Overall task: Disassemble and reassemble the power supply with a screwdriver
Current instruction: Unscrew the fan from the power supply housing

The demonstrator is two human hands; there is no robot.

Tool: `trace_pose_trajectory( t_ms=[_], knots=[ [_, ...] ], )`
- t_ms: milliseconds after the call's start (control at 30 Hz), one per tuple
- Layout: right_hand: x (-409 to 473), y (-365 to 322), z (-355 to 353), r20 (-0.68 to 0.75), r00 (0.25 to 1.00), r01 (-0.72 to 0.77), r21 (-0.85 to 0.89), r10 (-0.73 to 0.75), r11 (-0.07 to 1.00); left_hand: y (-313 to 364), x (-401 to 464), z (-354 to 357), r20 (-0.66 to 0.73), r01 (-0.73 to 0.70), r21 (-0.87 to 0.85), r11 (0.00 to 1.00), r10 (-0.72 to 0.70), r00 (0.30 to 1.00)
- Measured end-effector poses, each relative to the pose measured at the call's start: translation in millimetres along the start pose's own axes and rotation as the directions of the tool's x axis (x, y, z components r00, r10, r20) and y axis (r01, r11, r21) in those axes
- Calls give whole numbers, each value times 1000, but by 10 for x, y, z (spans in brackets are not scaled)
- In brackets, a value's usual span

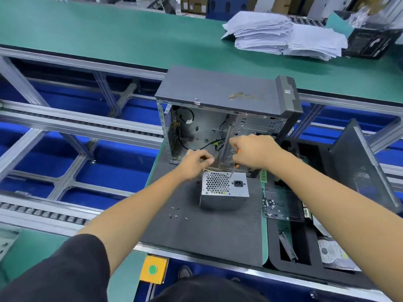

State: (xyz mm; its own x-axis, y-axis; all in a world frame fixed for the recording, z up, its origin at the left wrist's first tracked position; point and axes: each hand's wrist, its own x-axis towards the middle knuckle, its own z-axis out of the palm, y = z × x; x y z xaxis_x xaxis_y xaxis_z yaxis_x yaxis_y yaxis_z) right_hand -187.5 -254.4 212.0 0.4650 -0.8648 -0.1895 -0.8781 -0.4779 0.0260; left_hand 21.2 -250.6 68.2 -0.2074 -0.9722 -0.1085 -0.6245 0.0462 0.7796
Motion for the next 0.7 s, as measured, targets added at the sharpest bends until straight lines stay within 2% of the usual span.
trace_pose_trajectory(
  t_ms=[67, 100, 200, 300, 500, 633, 700],
  knots=[
    [13, -20, 33, -66, 997, -26, 57, 29, 998, -303, -259, -142, -75, 38, 84, 996, -32, 997],
    [21, -41, 62, -86, 995, -43, 92, 51, 995, -460, -424, -176, -71, 57, 135, 989, -48, 996],
    [48, -114, 165, -116, 988, -82, 173, 103, 982, -874, -909, -163, 31, 122, 227, 966, -132, 991],
    [56, -162, 289, -155, 979, -102, 208, 136, 973, -1130, -1214, -90, 57, 193, 231, 954, -211, 976],
    [46, -76, 437, -163, 960, -184, 235, 226, 954, -1205, -1210, 29, -50, 176, 164, 971, -170, 984],
    [39, 10, 444, -154, 951, -222, 263, 268, 939, -1227, -1075, 36, 112, 181, 177, 967, -202, 973],
    [37, 19, 447, -152, 949, -231, 264, 277, 937, -1282, -1052, 30, 136, 178, 207, 962, -208, 969]
  ],
)
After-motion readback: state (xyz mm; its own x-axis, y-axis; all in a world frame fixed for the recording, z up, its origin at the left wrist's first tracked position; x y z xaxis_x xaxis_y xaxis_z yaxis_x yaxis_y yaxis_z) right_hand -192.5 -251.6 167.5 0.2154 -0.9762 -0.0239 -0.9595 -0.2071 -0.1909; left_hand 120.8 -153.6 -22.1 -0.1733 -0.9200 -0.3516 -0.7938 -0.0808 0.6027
